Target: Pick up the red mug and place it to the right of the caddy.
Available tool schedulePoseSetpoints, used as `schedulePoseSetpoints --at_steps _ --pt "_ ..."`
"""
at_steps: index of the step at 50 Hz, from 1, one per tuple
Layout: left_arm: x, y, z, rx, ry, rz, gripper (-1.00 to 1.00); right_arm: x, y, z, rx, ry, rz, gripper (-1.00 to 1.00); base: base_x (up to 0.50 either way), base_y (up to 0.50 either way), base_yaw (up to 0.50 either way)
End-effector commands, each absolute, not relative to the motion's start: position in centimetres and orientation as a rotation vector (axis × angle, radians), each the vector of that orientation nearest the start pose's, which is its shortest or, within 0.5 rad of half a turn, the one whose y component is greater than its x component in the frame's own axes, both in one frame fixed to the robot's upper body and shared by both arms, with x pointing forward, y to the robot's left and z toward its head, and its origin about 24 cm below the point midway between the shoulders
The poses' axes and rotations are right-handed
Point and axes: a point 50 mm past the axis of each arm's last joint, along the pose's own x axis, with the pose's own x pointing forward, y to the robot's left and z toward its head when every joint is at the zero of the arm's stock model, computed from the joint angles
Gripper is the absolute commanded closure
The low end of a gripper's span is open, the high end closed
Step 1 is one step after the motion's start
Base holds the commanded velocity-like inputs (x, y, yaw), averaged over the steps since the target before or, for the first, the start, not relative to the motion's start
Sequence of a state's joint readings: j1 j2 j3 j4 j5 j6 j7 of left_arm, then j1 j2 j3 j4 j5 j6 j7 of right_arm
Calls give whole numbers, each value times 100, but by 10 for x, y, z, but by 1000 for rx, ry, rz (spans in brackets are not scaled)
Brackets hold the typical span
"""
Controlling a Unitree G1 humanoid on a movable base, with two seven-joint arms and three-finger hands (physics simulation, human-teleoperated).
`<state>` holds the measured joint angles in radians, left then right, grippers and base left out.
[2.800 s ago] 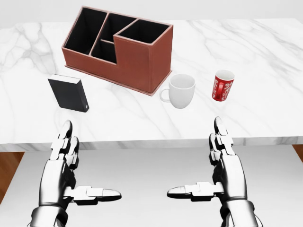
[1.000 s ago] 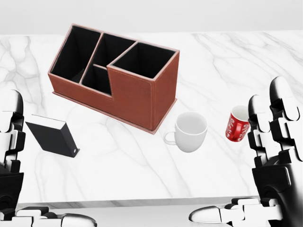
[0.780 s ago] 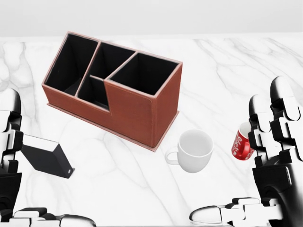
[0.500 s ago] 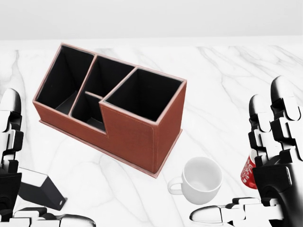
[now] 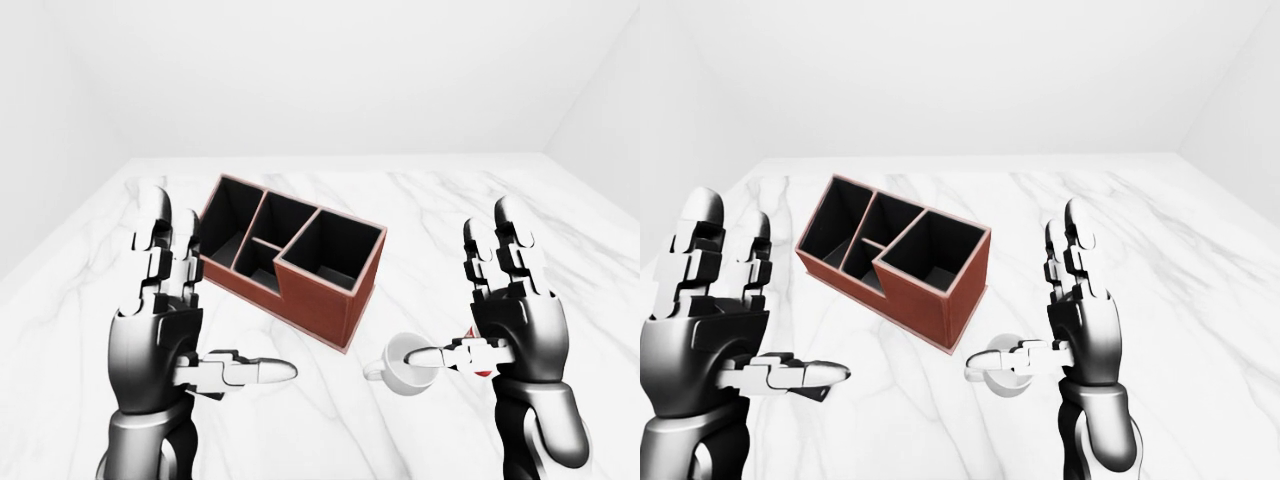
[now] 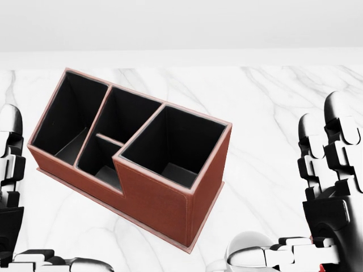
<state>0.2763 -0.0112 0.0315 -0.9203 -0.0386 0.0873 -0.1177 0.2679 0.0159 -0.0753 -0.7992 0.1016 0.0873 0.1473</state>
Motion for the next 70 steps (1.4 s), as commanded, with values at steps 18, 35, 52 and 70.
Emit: schedulePoseSetpoints --at_steps 18,35,52,70 --pt "163 161 181 35 -566 -24 -100 174 -168 160 52 -471 43 -100 22 0 0" --pt "162 161 182 36 -568 -23 -100 170 -169 165 64 -495 30 -100 0 -13 0" --pt "168 158 174 34 -527 -29 -100 116 -201 181 -123 -495 46 -100 0 0 0" --pt "166 163 179 39 -557 -14 -100 87 -242 218 -193 -545 96 -100 0 0 0"
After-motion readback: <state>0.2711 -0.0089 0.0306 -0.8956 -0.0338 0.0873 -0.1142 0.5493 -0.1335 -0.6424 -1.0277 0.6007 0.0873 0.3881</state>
